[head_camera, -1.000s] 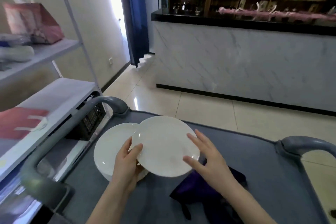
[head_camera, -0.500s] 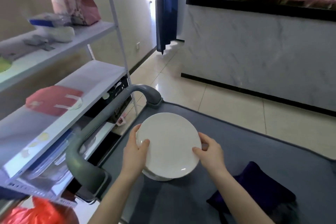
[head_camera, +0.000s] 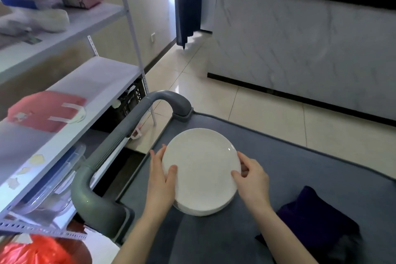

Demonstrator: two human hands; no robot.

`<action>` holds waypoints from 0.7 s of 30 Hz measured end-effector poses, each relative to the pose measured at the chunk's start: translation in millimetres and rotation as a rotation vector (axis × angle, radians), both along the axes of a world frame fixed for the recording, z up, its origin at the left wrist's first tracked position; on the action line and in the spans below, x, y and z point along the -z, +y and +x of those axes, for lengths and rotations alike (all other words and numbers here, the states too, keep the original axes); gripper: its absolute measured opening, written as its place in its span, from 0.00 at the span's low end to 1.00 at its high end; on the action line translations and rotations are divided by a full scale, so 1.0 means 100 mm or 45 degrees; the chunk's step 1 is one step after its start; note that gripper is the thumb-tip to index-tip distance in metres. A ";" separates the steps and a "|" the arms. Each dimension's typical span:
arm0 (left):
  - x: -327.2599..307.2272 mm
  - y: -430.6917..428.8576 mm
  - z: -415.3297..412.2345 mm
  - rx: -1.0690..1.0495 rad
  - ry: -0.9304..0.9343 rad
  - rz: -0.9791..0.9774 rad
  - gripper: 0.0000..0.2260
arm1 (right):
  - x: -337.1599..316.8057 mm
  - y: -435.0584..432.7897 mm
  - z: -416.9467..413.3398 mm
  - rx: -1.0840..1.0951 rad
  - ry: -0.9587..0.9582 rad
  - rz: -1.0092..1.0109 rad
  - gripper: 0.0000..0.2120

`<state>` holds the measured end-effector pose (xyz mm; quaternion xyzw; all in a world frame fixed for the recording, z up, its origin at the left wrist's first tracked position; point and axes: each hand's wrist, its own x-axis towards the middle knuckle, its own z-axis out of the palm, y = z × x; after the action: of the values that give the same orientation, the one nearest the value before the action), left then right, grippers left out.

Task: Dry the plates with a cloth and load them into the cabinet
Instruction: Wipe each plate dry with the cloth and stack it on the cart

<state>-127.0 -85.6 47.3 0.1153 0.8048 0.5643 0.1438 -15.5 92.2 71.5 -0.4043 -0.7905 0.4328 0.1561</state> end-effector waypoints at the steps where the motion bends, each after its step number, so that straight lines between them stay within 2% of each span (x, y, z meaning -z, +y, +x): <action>1: 0.01 0.01 0.00 -0.004 0.000 -0.002 0.25 | 0.00 0.00 -0.01 0.006 -0.002 0.001 0.26; 9: -0.04 0.05 -0.06 0.106 0.147 -0.119 0.27 | 0.02 -0.05 -0.03 0.019 -0.008 0.034 0.25; 14: -0.06 0.02 -0.06 0.191 0.193 -0.145 0.27 | 0.04 -0.05 -0.04 -0.039 -0.114 0.138 0.25; 21: -0.07 -0.18 -0.26 0.169 -0.044 -0.203 0.30 | 0.00 -0.07 -0.05 -0.101 -0.197 0.144 0.26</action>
<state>-153.1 -103.2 54.6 0.1466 0.8351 0.4896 0.2033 -20.4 85.0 71.0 -0.3953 -0.8388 0.3608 0.0998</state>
